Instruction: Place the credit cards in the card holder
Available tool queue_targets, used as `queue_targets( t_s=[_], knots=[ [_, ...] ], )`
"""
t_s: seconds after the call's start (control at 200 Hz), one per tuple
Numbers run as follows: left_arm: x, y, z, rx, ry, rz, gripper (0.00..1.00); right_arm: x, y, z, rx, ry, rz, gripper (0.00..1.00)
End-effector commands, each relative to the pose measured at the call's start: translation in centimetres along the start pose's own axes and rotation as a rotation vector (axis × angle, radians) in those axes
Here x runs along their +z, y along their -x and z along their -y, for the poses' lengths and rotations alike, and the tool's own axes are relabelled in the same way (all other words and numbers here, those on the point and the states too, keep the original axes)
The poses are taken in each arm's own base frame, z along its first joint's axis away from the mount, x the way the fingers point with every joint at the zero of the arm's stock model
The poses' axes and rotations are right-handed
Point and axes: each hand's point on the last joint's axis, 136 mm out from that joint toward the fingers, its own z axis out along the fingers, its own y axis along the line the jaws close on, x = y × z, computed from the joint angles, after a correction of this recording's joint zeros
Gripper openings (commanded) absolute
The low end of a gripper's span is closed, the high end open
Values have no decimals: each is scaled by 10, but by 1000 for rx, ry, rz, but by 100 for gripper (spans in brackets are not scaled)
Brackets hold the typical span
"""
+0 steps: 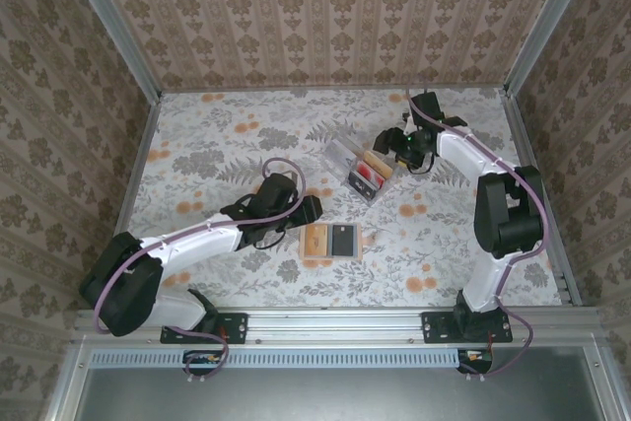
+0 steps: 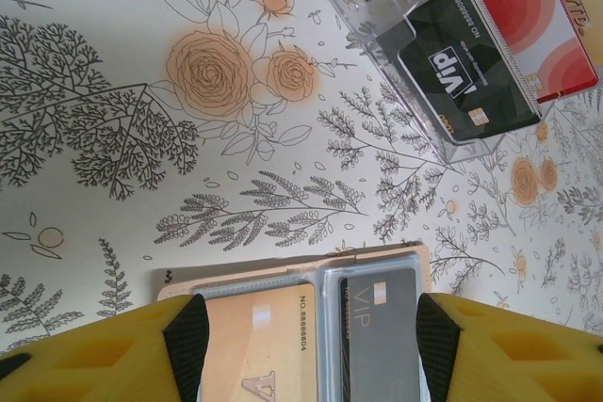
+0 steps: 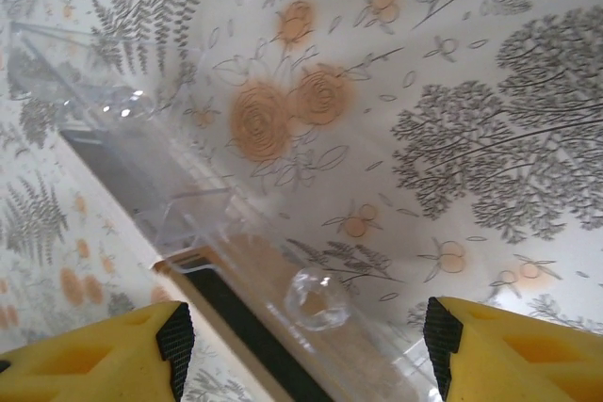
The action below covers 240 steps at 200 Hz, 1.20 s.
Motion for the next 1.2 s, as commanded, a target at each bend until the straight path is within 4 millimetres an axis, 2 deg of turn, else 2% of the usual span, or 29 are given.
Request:
queue_targets(
  t_s=[0.0,0.335,0.485,0.655,0.785,0.97,1.195],
  knots=[
    [-2,4,4,20,-10,-6,62,1,-14,-14,-7,111,-50,68],
    [-2,3,2,16,-10,-11,63,-14,-59,-36,-59,180,-93,68],
    [-2,3,3,16,-17,-11,63,-16,-71,-33,-84,127,-103,68],
    [-3,3,3,16,-19,-13,63,-23,-68,-12,-124,-40,-60,68],
    [-5,2,1,16,-17,-8,63,-35,-60,-2,-225,-206,-16,66],
    [-7,4,1,12,-19,3,64,-41,-56,-12,-370,-312,4,66],
    [-6,7,6,15,-30,-1,66,-31,-59,-27,-485,-369,-6,66]
  ],
)
